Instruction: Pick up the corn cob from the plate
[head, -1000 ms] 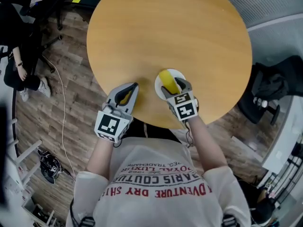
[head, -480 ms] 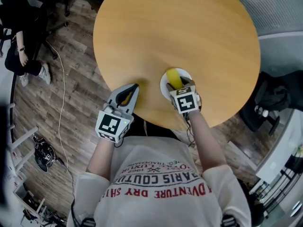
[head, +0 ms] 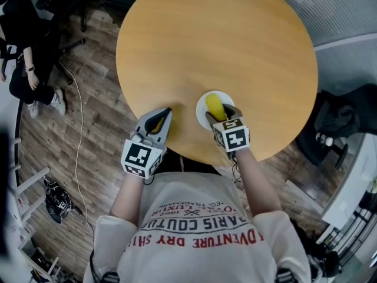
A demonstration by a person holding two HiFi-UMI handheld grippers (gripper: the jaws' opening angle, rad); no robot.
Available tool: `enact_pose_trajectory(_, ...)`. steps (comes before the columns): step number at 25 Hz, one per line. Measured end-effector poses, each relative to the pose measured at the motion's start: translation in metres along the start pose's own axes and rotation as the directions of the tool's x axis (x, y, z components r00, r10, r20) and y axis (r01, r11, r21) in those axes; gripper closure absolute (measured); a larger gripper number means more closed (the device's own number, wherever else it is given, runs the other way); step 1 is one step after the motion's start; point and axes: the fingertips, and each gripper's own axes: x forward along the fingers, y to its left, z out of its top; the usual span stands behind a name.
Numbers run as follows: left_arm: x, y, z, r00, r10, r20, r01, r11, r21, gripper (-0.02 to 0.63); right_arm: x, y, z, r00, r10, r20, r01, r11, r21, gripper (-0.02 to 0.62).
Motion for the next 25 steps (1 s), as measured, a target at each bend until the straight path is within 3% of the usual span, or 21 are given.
enact_pose_trajectory(5,0.006,-0.005,0.019,0.999,-0.035,0.020,0.034,0.999,0.031,0.571,-0.039,0.002,0.035,0.986,-0.015,0.165,0.003,0.998,0.070,0.325)
enact_pose_trajectory(10,0.009,-0.015,0.052,0.996,-0.074,0.046,0.070,0.993,0.091,0.571,-0.091,-0.003,0.075,0.939,-0.054,0.340,0.013,0.993,0.121,0.325)
enact_pose_trajectory(17,0.004,-0.034,0.111,0.984,-0.134,0.115,0.120,0.986,0.119,0.571,-0.175,-0.011,0.114,0.816,-0.132,0.563,0.052,0.986,0.156,0.324)
enact_pose_trajectory(25,0.009,-0.066,0.157,0.967,-0.200,0.160,0.166,0.965,0.205,0.571,-0.250,-0.017,0.125,0.669,-0.206,0.714,0.096,0.977,0.192,0.324)
